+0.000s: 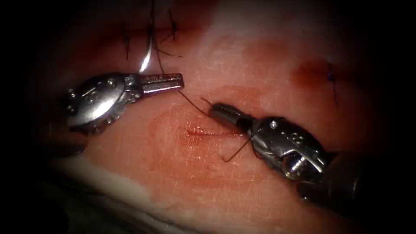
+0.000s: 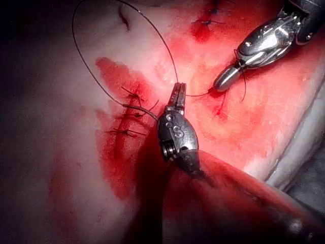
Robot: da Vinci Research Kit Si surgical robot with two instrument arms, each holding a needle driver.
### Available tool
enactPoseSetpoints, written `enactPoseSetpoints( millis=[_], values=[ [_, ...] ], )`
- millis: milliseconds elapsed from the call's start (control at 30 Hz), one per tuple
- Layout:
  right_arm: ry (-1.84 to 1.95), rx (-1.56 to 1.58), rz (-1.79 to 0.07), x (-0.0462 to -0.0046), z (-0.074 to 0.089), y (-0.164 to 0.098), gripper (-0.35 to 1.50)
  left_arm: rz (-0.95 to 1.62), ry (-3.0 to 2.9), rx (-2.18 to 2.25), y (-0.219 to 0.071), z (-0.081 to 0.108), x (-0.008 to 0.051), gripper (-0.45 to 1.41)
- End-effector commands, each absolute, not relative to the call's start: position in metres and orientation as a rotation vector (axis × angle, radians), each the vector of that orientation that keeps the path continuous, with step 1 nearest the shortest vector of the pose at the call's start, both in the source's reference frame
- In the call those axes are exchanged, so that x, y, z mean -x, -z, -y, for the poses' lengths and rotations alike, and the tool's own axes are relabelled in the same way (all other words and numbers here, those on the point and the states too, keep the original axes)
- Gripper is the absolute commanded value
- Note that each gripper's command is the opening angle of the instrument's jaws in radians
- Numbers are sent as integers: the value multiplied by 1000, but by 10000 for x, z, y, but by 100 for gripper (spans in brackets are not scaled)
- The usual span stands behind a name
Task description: Wound Closure
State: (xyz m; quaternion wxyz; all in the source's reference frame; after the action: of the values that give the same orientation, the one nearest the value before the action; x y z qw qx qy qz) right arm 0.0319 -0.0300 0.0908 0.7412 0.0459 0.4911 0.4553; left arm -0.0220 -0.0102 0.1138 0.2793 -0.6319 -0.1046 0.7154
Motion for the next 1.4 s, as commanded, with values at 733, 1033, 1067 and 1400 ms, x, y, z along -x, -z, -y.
enactPoseSetpoints(
  millis=[733,1033,1067,1400],
  values=[
    [-915,-162,-1062,-321,358,-904,-35,252,-1893,1614,-1123,-35,219,-45],
    [-896,-182,-1065,-323,374,-893,-35,209,-1896,1593,-1115,-73,216,-45],
    [-894,-184,-1066,-323,376,-891,-35,202,-1898,1591,-1114,-77,217,-45],
    [-849,-217,-1051,-313,397,-882,-35,173,-1899,1582,-1118,-105,228,-45]
  ],
)
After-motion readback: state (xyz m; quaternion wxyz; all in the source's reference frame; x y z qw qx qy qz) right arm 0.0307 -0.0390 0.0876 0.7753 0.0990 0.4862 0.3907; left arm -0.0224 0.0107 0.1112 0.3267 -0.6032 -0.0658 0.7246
